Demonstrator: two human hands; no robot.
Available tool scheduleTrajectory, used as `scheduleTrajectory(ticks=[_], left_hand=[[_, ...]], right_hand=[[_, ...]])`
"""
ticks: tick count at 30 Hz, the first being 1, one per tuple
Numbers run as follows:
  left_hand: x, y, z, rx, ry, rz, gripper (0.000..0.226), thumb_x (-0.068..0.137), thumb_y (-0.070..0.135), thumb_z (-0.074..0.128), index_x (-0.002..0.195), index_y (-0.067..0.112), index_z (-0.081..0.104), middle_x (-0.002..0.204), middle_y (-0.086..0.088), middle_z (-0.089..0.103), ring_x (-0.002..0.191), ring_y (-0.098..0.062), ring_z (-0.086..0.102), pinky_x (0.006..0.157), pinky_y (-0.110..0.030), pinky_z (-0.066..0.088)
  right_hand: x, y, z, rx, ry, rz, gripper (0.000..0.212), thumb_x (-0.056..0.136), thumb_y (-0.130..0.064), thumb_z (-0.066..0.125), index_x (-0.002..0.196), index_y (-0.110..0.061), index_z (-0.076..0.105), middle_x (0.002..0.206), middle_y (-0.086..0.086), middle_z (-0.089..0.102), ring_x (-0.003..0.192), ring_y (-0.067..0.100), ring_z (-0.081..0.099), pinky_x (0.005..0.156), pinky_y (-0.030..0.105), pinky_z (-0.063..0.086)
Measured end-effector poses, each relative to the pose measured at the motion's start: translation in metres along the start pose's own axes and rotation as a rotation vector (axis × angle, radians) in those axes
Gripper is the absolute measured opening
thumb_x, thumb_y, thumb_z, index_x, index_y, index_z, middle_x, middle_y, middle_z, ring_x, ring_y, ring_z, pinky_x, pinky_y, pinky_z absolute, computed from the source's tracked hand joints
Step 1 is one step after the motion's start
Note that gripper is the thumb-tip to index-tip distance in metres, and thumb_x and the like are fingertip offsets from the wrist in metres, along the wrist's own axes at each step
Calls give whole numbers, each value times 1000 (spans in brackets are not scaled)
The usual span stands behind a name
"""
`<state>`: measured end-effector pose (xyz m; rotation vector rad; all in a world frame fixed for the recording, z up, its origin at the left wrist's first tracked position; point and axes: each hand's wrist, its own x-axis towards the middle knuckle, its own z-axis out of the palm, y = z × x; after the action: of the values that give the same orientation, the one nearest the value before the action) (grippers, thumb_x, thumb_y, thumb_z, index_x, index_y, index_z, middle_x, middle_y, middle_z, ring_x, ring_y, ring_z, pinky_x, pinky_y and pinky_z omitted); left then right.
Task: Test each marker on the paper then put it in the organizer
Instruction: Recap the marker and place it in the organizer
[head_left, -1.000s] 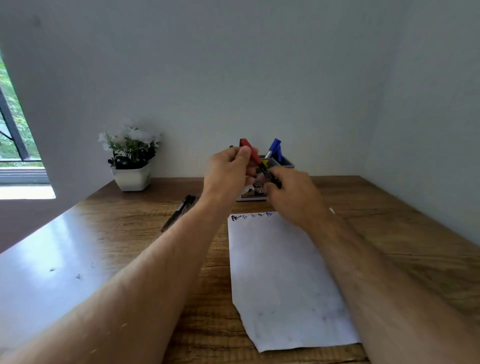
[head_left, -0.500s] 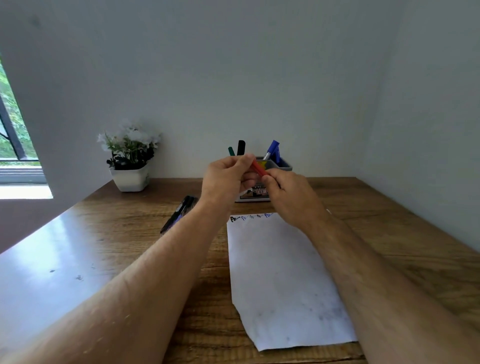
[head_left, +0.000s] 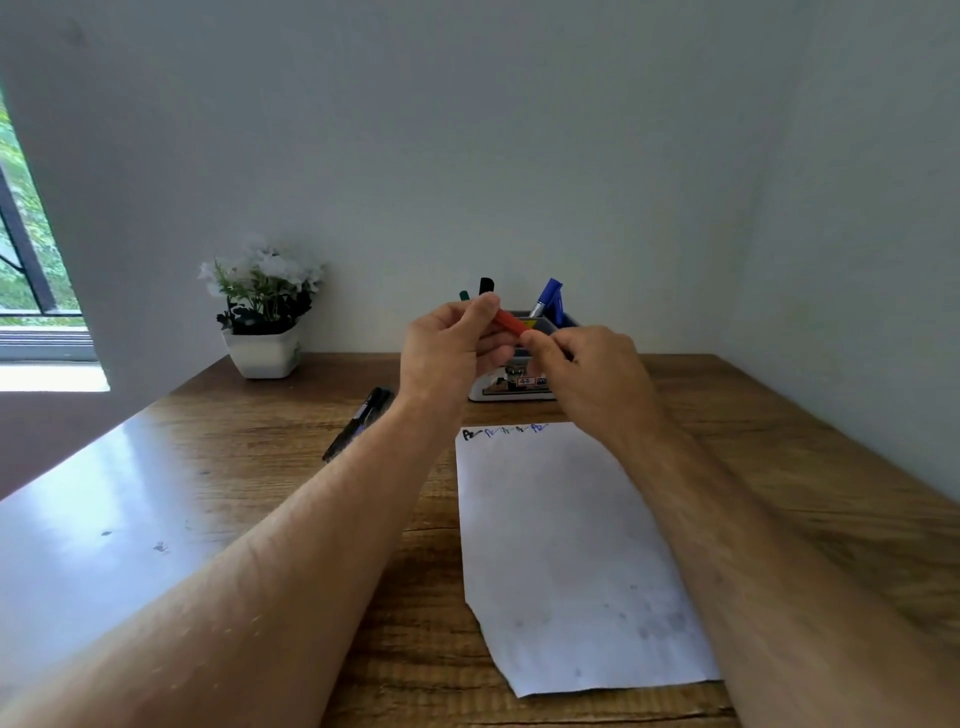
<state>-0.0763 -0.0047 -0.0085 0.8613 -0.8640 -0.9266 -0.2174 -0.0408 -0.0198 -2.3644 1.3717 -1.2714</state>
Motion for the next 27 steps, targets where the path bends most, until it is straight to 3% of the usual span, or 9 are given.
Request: scheduleTrajectory(ticks=[4,8,11,14,16,18,21,24,27], left_hand=[[1,-3,1,-95,37,-13,19,100,22,55,106,7,64,81,-6,76,66,-9,68,65,-21,59],[3,-4,-3,-222,51,-110,19,100,18,53,109,4,63,96,-15,76,79,-15,71,72,-23,60],[2,-4,-3,-307,48,-176,19,98,11,59,109,-3,62,100,-21,74,81,-19,73,72,-24,61],[1,-4,-4,-311,33,-208,16,92,6,64,103,-5,63,101,-24,73,75,-18,74,67,-21,60],[-1,-4,-4,-298,29,-223,16,89,1,66,103,-6,63,104,-26,72,73,-19,75,62,-20,60],[-1,-4,-4,-286,46,-231,26,88,-4,65,113,-7,60,108,-28,70,75,-22,75,57,-19,59],[-1,-5,0,-198,50,-279,25,94,-3,58,119,-4,59,112,-24,67,84,-24,73,64,-24,61],[-5,-9,5,-12,57,-330,26,100,3,45,115,3,67,96,-12,64,74,-16,61,80,-33,61],[-9,-13,10,15,44,-347,34,100,2,39,111,5,71,84,-9,58,65,-14,52,80,-37,59]], right_hand=[[-2,10,-3,154,62,88,28,101,-30,50,101,-15,74,84,-2,70,69,5,62,54,16,42],[0,20,-7,496,145,244,32,98,-14,50,128,-24,57,79,3,67,52,4,54,46,21,40],[1,21,-8,754,148,323,37,94,-1,46,120,-26,53,87,11,67,43,13,52,40,26,43],[2,22,-9,909,135,398,32,95,0,39,111,-16,61,99,13,72,49,20,62,42,28,50],[2,25,-9,913,125,413,21,94,-2,49,102,-16,63,92,9,75,56,21,67,44,28,51],[0,29,-7,877,83,424,11,94,-14,59,85,-18,64,71,7,72,48,18,62,43,25,46],[-4,34,-1,665,-18,444,47,97,-43,51,60,-17,63,44,4,53,33,11,42,36,17,31],[-9,36,5,538,-102,461,36,96,-33,54,72,-12,72,48,7,58,34,13,46,35,18,34],[-8,35,7,580,-215,484,14,88,-13,64,82,-4,71,65,16,66,43,19,56,39,23,44]])
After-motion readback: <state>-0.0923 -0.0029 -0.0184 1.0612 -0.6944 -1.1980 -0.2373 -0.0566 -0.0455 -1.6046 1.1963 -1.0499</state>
